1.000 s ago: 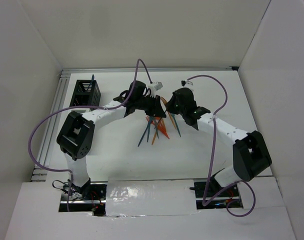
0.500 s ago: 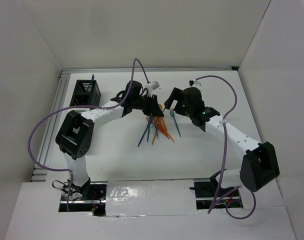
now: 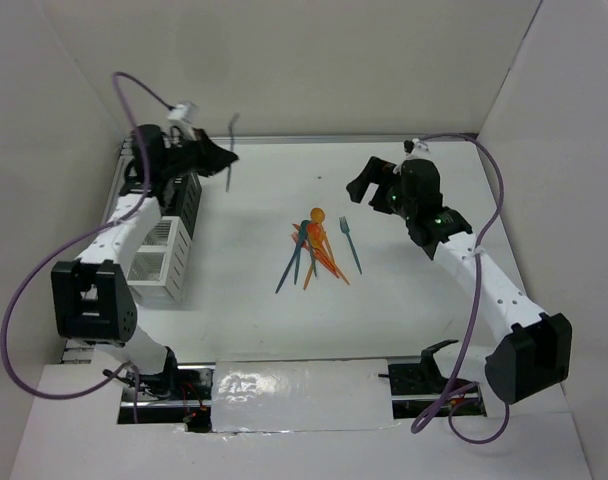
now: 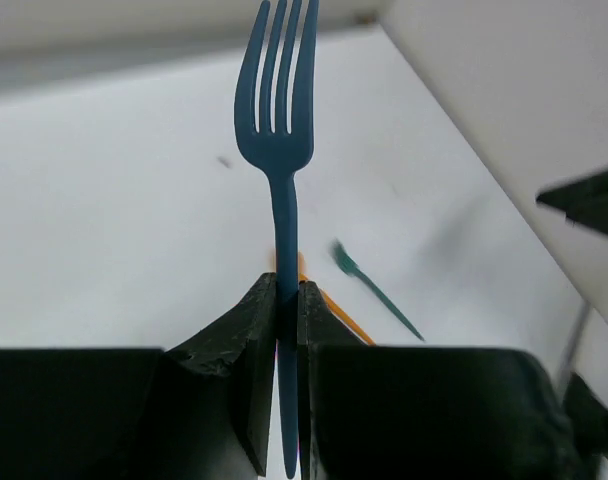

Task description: Sort the eating utensils into containers

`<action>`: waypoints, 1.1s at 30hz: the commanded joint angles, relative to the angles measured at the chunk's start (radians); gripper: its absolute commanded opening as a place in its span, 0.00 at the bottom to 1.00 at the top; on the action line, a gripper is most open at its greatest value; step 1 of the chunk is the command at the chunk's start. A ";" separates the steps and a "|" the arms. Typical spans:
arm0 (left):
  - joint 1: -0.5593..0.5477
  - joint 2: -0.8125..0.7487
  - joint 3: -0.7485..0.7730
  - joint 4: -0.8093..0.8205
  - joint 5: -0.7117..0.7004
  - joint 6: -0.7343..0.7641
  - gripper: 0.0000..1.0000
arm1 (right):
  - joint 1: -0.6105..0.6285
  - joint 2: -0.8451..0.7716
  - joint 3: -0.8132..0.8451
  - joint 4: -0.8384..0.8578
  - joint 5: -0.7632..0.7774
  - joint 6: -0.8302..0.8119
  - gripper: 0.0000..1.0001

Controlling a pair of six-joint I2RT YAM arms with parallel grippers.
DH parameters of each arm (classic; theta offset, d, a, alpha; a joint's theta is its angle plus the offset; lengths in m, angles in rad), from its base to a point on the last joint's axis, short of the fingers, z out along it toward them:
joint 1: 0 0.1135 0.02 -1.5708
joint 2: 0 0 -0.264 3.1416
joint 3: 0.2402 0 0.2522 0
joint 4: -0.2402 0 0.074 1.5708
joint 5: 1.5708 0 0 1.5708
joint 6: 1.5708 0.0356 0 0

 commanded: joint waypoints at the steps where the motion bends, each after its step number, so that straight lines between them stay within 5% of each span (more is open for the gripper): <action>1: 0.158 -0.078 -0.040 0.238 0.094 0.032 0.00 | -0.005 0.040 -0.058 0.061 -0.053 -0.050 1.00; 5: 0.287 -0.052 -0.082 0.445 0.218 0.046 0.00 | -0.001 0.099 -0.080 0.115 -0.073 -0.045 1.00; 13: 0.378 0.141 -0.069 0.695 0.217 0.121 0.00 | 0.009 0.228 -0.048 0.144 -0.053 -0.056 1.00; 17: 0.439 0.221 -0.169 1.080 0.251 0.028 0.00 | 0.011 0.271 -0.029 0.154 -0.044 -0.055 1.00; 22: 0.507 0.338 -0.047 1.001 0.417 -0.029 0.00 | 0.021 0.314 -0.011 0.154 -0.035 -0.054 1.00; 33: 0.505 0.419 0.015 1.032 0.475 0.061 0.00 | 0.049 0.353 0.008 0.172 -0.007 -0.041 1.00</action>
